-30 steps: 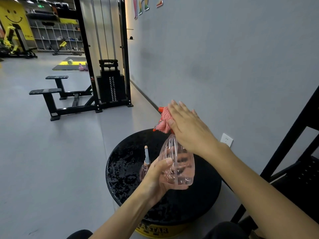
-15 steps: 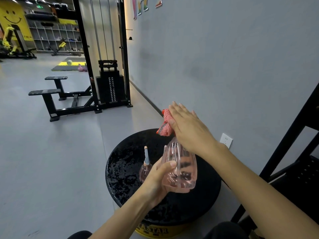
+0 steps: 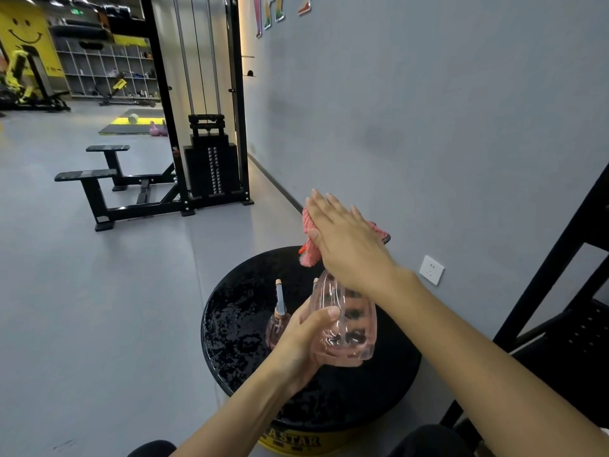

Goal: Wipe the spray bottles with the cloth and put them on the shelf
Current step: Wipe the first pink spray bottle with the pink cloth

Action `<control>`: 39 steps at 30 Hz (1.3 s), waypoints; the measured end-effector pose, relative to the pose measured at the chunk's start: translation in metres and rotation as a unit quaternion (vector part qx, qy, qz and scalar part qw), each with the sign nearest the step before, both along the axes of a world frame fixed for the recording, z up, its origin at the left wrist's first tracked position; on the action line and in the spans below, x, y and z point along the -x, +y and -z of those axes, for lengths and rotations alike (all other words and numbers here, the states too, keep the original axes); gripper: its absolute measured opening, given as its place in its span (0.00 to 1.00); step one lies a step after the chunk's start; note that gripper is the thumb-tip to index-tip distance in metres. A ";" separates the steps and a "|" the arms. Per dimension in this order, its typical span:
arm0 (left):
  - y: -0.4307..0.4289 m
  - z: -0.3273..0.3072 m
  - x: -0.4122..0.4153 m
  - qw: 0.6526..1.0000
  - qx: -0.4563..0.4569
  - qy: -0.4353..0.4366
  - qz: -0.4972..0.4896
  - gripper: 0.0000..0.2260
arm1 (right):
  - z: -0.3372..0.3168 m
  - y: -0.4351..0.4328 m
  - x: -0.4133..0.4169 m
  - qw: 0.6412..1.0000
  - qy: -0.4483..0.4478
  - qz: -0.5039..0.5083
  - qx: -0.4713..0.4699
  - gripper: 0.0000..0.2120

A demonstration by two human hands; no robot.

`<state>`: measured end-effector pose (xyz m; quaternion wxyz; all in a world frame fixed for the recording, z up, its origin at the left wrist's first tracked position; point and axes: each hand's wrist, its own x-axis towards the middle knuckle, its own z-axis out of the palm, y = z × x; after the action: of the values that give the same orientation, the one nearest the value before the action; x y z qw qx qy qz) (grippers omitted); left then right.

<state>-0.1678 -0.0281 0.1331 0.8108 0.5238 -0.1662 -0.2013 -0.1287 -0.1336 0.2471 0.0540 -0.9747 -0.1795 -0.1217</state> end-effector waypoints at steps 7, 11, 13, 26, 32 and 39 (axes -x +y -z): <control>0.006 0.000 -0.001 1.000 -0.003 -0.003 -0.019 0.37 | 0.005 0.008 0.017 0.995 0.017 -0.058 0.075 0.24; 0.005 0.002 0.001 1.000 0.003 -0.004 -0.010 0.35 | 0.005 0.003 0.014 0.997 0.026 -0.043 0.067 0.25; 0.004 0.002 0.001 1.000 0.005 -0.004 -0.012 0.33 | 0.003 0.002 0.011 0.998 0.019 -0.024 0.046 0.25; 0.001 -0.001 0.004 1.000 0.010 -0.017 -0.004 0.32 | -0.001 -0.009 0.015 0.997 0.024 -0.034 0.071 0.26; -0.001 0.000 0.006 1.000 0.010 -0.014 -0.009 0.34 | -0.001 -0.009 0.012 0.999 0.034 -0.010 0.025 0.28; 0.001 0.002 0.006 1.000 0.011 -0.018 -0.012 0.33 | 0.008 -0.009 0.020 0.999 0.031 -0.018 0.036 0.27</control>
<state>-0.1733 -0.0268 0.1314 0.8155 0.5207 -0.1771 -0.1802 -0.1492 -0.1421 0.2391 0.0269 -0.9759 -0.1993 -0.0841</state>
